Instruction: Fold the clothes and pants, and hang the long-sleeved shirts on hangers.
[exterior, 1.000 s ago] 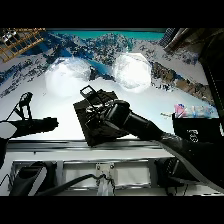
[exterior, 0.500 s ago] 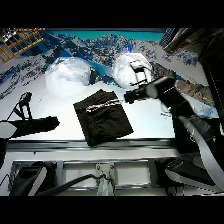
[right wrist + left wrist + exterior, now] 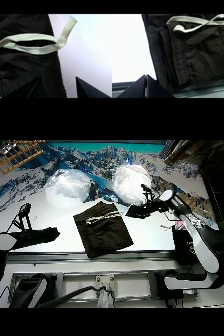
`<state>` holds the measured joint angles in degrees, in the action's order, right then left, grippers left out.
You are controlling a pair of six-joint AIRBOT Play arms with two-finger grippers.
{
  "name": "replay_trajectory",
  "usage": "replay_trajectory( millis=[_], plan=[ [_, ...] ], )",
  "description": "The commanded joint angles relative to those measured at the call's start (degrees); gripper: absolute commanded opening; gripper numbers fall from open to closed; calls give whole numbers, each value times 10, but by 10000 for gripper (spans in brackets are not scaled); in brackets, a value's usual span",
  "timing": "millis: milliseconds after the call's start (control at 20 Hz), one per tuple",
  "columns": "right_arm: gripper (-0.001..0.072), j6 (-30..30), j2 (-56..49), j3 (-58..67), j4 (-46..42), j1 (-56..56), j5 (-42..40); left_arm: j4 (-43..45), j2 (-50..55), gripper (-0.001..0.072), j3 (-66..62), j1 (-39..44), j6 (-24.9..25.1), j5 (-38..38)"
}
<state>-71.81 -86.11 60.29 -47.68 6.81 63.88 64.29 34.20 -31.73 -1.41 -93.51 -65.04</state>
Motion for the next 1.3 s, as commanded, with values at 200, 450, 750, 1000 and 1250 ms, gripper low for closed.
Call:
replay_trajectory(
  millis=[200, 450, 750, 1000, 1250],
  plan=[
    [463, 25, -66, -2, 27, 64, -9, 0, 0, 13, 0, 0, 0, 12],
    [21, 23, -69, -2, 26, 101, -27, 0, 0, 13, 0, 0, 0, 12],
    [24, -46, -24, -2, -73, 58, -21, 0, 0, 13, 0, 0, 0, 12],
    [24, -58, 41, -2, -128, -49, -9, 0, 0, 13, 0, 0, 0, 12],
    [24, -72, 97, 28, -182, -175, 27, 0, 0, 13, 0, 0, 0, 24]
  ],
)
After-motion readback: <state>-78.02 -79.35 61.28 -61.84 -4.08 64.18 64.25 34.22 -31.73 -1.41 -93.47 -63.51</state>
